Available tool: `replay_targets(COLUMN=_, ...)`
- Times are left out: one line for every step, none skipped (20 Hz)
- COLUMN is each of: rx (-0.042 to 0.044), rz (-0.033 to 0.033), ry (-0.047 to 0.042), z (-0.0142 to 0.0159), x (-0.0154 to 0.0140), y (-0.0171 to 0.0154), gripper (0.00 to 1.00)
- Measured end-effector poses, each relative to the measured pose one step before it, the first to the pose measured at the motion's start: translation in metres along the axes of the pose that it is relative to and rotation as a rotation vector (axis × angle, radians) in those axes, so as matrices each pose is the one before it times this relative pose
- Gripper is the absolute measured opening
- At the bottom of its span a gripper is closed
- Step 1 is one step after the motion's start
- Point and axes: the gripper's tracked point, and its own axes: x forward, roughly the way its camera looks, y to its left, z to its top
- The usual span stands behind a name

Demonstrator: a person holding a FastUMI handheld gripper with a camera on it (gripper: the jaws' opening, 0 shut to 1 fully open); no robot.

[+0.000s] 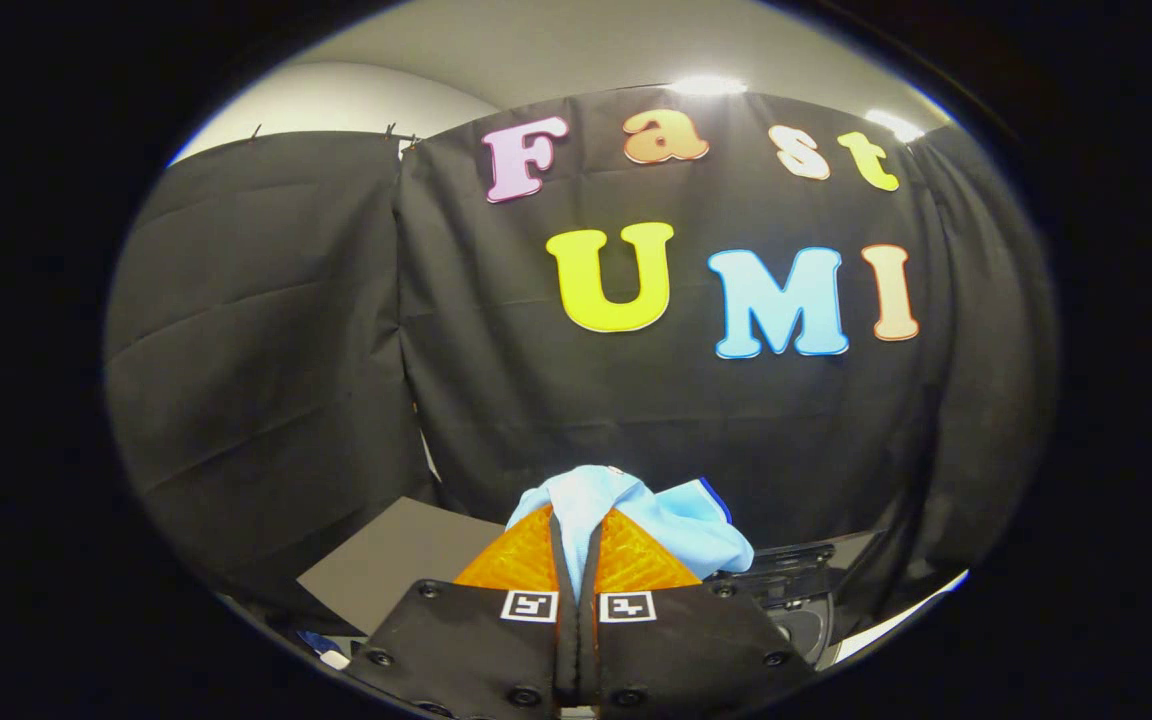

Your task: Put the clothes into the washing machine and then close the washing machine lid.

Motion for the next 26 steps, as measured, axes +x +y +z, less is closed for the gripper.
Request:
replay_targets(rx=-0.00345, rz=-0.02502, ry=-0.00178, z=-0.00113, x=-0.00283, y=-0.01195, gripper=0.01)
replay_targets(rx=0.00015, rz=-0.02437, ry=0.00387, z=-0.00116, x=-0.00272, y=-0.01603, gripper=0.01)
replay_targets(rx=0.00417, rz=-0.01894, ry=0.00380, z=-0.00169, x=-0.00231, y=-0.01167, gripper=0.01)
replay_targets(rx=0.00828, rz=-0.02006, ry=0.00382, z=-0.00240, x=-0.00227, y=-0.01229, gripper=0.01)
replay_targets(rx=0.00697, rz=-0.01372, ry=0.00210, z=-0.00106, x=-0.00190, y=-0.00931, gripper=0.01)
replay_targets(rx=0.00855, rz=-0.01413, ry=0.00209, z=-0.00062, x=-0.00244, y=-0.00989, gripper=0.01)
replay_targets(rx=0.00793, rz=-0.01229, ry=0.00027, z=-0.00090, x=-0.00241, y=-0.00914, gripper=0.01)
replay_targets(rx=0.00826, rz=-0.01297, ry=-0.00039, z=-0.00098, x=-0.00229, y=-0.00934, gripper=0.02)
replay_targets(rx=0.00813, rz=-0.01079, ry=-0.00030, z=0.00017, x=-0.00157, y=-0.00815, gripper=0.01)
replay_targets(rx=0.00695, rz=-0.01028, ry=0.00270, z=-0.00159, x=-0.00226, y=-0.00713, gripper=0.01)
replay_targets(rx=0.00326, rz=-0.01026, ry=0.00309, z=-0.00180, x=-0.00151, y=-0.00646, gripper=0.01)
replay_targets(rx=-0.00482, rz=-0.00787, ry=0.00395, z=-0.00364, x=-0.00106, y=-0.00549, gripper=0.01)
replay_targets(rx=-0.00649, rz=-0.00711, ry=0.00536, z=-0.00608, x=-0.00065, y=-0.00479, gripper=0.01)
replay_targets(rx=-0.00461, rz=-0.00584, ry=0.01325, z=-0.00776, x=0.00100, y=-0.00470, gripper=0.01)
replay_targets(rx=-0.00164, rz=-0.00458, ry=0.01531, z=-0.00861, x=0.00165, y=-0.00428, gripper=0.02)
replay_targets(rx=0.00022, rz=-0.00514, ry=0.01951, z=-0.00938, x=0.00323, y=-0.00463, gripper=0.02)
replay_targets(rx=0.00141, rz=-0.00590, ry=0.01829, z=-0.00967, x=0.00395, y=-0.00392, gripper=0.01)
replay_targets(rx=-0.00089, rz=-0.00747, ry=0.01675, z=-0.00821, x=0.00411, y=-0.00377, gripper=0.01)
replay_targets(rx=-0.00223, rz=-0.00820, ry=0.01556, z=-0.00833, x=0.00406, y=-0.00342, gripper=0.02)
replay_targets(rx=-0.00285, rz=-0.00809, ry=0.01226, z=-0.00883, x=0.00444, y=-0.00245, gripper=0.02)
replay_targets(rx=-0.00724, rz=-0.00341, ry=0.01289, z=-0.00959, x=0.00606, y=-0.00102, gripper=0.02)
replay_targets(rx=-0.00810, rz=0.00150, ry=0.02416, z=-0.01289, x=0.00708, y=0.00029, gripper=0.01)
replay_targets(rx=-0.00929, rz=-0.00010, ry=0.02881, z=-0.01343, x=0.00725, y=-0.00022, gripper=0.01)
replay_targets(rx=-0.01132, rz=-0.00393, ry=0.02662, z=-0.01476, x=0.00869, y=-0.00098, gripper=0.01)
replay_targets(rx=-0.00683, rz=-0.00268, ry=0.02410, z=-0.01342, x=0.00877, y=-0.00036, gripper=0.01)
replay_targets(rx=-0.00346, rz=-0.00190, ry=0.02633, z=-0.01205, x=0.00895, y=0.00022, gripper=0.01)
